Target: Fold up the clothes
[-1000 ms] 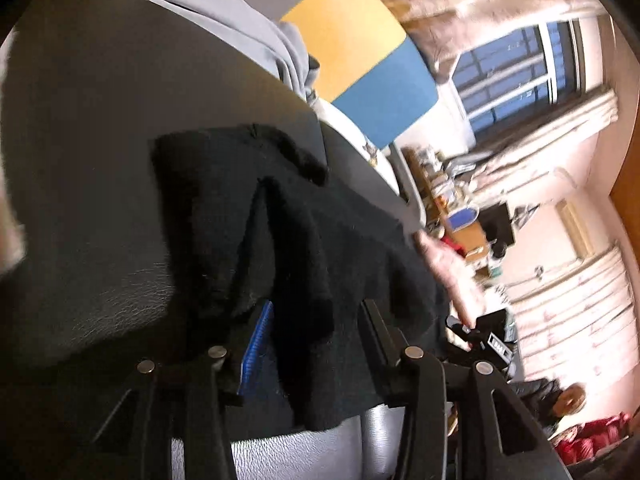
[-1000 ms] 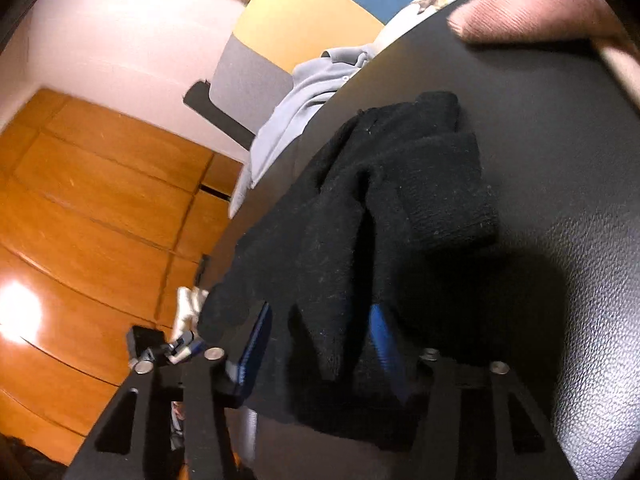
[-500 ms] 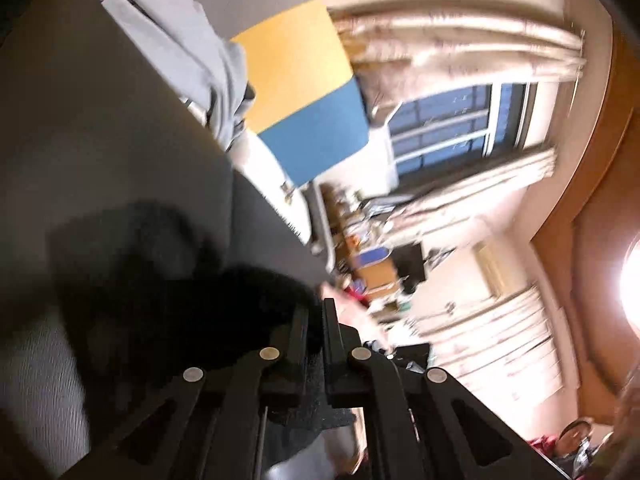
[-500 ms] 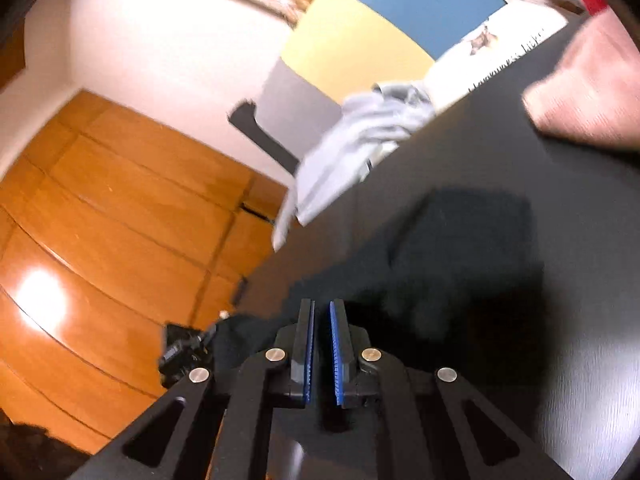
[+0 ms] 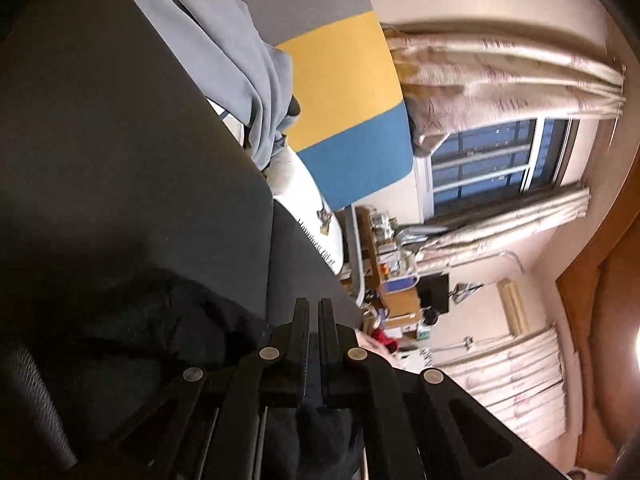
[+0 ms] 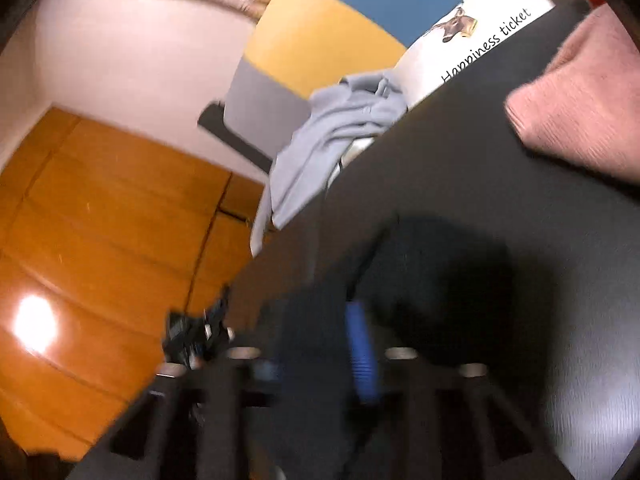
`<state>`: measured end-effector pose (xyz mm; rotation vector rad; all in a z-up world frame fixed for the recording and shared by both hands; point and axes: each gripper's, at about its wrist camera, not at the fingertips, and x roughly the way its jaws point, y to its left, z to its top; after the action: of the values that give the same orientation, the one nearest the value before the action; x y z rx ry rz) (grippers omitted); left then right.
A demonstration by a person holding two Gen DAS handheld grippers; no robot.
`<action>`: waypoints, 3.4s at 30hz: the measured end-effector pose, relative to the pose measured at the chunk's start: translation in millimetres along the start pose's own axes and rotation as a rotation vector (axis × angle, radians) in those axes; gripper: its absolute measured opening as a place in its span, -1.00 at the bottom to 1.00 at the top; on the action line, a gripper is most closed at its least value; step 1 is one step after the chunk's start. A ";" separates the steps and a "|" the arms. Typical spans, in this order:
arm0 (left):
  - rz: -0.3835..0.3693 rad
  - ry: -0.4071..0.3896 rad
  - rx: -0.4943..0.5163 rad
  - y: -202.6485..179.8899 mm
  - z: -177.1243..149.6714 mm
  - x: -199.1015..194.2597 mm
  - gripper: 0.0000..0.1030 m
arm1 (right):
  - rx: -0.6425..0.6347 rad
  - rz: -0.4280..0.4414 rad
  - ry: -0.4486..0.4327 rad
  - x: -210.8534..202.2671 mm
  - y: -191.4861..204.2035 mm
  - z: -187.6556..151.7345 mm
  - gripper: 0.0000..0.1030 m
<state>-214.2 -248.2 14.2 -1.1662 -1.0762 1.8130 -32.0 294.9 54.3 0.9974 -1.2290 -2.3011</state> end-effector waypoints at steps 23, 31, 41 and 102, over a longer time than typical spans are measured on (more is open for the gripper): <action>0.284 0.153 0.382 -30.9 -62.7 -23.0 -0.89 | -0.129 -0.052 0.097 26.9 28.7 -79.8 -0.84; 0.235 0.285 0.258 -4.1 -59.0 -9.2 -0.49 | -0.110 0.005 0.159 24.0 24.1 -75.1 -0.84; -0.176 0.180 0.138 -28.7 -24.7 -2.7 -0.91 | -0.032 0.164 0.002 15.4 22.6 -43.3 -0.84; 0.608 0.097 0.641 -32.2 -221.9 -49.7 -0.36 | -0.620 -0.616 0.061 -8.8 32.7 -189.0 0.15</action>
<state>13.7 -221.0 6.2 -1.2161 -0.0234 2.2773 109.6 171.8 13.8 1.2906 -0.1204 -2.7880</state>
